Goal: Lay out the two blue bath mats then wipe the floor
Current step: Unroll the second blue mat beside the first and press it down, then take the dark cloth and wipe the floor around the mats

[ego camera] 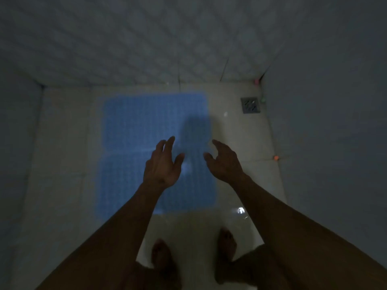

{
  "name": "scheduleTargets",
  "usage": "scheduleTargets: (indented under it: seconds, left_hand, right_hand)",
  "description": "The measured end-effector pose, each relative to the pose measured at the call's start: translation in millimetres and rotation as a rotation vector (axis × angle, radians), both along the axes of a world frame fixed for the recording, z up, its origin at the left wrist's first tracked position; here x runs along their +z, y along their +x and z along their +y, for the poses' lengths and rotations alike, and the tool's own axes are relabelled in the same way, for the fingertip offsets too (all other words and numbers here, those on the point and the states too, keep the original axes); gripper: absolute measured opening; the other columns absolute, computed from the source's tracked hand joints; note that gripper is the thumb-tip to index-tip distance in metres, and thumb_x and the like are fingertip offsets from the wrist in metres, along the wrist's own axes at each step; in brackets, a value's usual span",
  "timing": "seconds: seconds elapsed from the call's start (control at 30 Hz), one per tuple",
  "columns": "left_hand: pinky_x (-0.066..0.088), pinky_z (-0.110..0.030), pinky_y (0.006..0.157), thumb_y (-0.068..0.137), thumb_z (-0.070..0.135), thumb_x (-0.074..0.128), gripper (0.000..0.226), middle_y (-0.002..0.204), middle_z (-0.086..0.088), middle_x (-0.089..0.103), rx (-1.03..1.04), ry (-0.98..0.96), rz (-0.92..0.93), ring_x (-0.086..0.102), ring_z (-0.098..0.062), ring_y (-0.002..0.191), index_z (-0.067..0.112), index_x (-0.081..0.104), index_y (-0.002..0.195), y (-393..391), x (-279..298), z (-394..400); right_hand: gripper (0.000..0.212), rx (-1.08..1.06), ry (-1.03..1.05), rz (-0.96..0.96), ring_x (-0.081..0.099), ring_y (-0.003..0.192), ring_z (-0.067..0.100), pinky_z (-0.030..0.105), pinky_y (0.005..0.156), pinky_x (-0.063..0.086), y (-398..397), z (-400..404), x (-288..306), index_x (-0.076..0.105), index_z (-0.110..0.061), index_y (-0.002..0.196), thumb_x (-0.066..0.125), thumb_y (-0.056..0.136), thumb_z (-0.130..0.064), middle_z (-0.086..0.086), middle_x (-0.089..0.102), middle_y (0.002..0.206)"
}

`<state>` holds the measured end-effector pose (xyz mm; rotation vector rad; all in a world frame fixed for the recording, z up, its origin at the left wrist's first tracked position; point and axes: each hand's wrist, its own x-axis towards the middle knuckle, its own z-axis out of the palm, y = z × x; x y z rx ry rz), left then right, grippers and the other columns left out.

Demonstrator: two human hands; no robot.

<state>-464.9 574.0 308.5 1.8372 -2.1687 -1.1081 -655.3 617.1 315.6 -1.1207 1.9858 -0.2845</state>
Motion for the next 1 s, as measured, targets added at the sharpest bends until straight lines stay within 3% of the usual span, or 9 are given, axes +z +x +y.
scheduleTargets:
  seconds: [0.2,0.37,0.5,0.57,0.63,0.73,1.0]
  left_hand:
    - [0.032,-0.042,0.113,0.102,0.045,0.048,0.063,0.158,-0.010,0.036,-0.032,-0.139,0.085,0.039,-0.029,0.142,0.017,0.032,0.155,-3.8,249.0,-35.6]
    - [0.045,-0.048,0.106,0.098,0.050,0.053,0.060,0.148,-0.012,0.048,-0.046,-0.339,0.214,0.053,-0.031,0.130,0.023,0.039,0.150,-5.5,433.3,-85.1]
    - [0.051,-0.041,0.099,0.095,0.045,0.060,0.057,0.135,-0.013,0.059,-0.047,-0.484,0.364,0.064,-0.028,0.114,0.019,0.048,0.145,-18.2,543.8,-109.1]
    - [0.051,-0.038,0.097,0.095,0.043,0.062,0.056,0.133,-0.013,0.061,-0.052,-0.541,0.418,0.066,-0.027,0.110,0.017,0.049,0.144,-28.4,579.7,-111.7]
    - [0.051,-0.038,0.096,0.095,0.042,0.063,0.056,0.132,-0.013,0.062,-0.053,-0.560,0.473,0.066,-0.027,0.108,0.017,0.050,0.143,-40.7,603.7,-112.6]
    - [0.051,-0.037,0.096,0.094,0.042,0.064,0.055,0.130,-0.011,0.063,-0.060,-0.561,0.535,0.065,-0.022,0.102,0.018,0.052,0.141,-60.3,624.6,-113.2]
    - [0.053,-0.036,0.091,0.092,0.040,0.068,0.054,0.127,-0.011,0.064,-0.052,-0.589,0.549,0.066,-0.020,0.095,0.018,0.053,0.140,-117.8,636.2,-140.1]
  right_hand:
    - [0.066,-0.048,-0.073,0.005,0.042,0.141,0.028,0.033,0.116,0.031,-4.9,-27.8,250.2,0.033,-0.014,0.156,0.058,0.099,-0.038,0.012,0.038,0.158]
    - [0.063,-0.165,-0.302,0.011,0.048,0.137,0.030,0.038,0.115,0.037,-9.3,-55.3,444.4,0.042,-0.017,0.151,0.063,0.095,-0.040,0.014,0.050,0.149]
    - [0.062,-0.287,-0.539,-0.023,0.053,0.131,0.030,0.041,0.112,0.042,-17.2,-64.6,554.4,0.046,-0.023,0.149,0.065,0.093,-0.042,0.011,0.058,0.140]
    - [0.062,-0.360,-0.642,-0.085,0.059,0.123,0.029,0.045,0.103,0.051,-21.4,-64.8,587.0,0.048,-0.027,0.146,0.067,0.090,-0.044,0.008,0.062,0.133]
    - [0.061,-0.421,-0.711,-0.141,0.063,0.114,0.027,0.039,0.086,0.059,-26.0,-61.5,609.8,0.048,-0.030,0.145,0.068,0.090,-0.044,0.006,0.064,0.126]
    - [0.061,-0.454,-0.758,-0.173,0.065,0.102,0.024,0.034,0.070,0.060,-37.8,-57.7,629.3,0.048,-0.032,0.145,0.068,0.090,-0.045,0.004,0.064,0.119]
    - [0.060,-0.484,-0.794,-0.219,0.065,0.100,0.022,0.039,0.072,0.062,-114.3,-79.3,641.7,0.047,-0.034,0.145,0.068,0.090,-0.045,0.001,0.065,0.110]
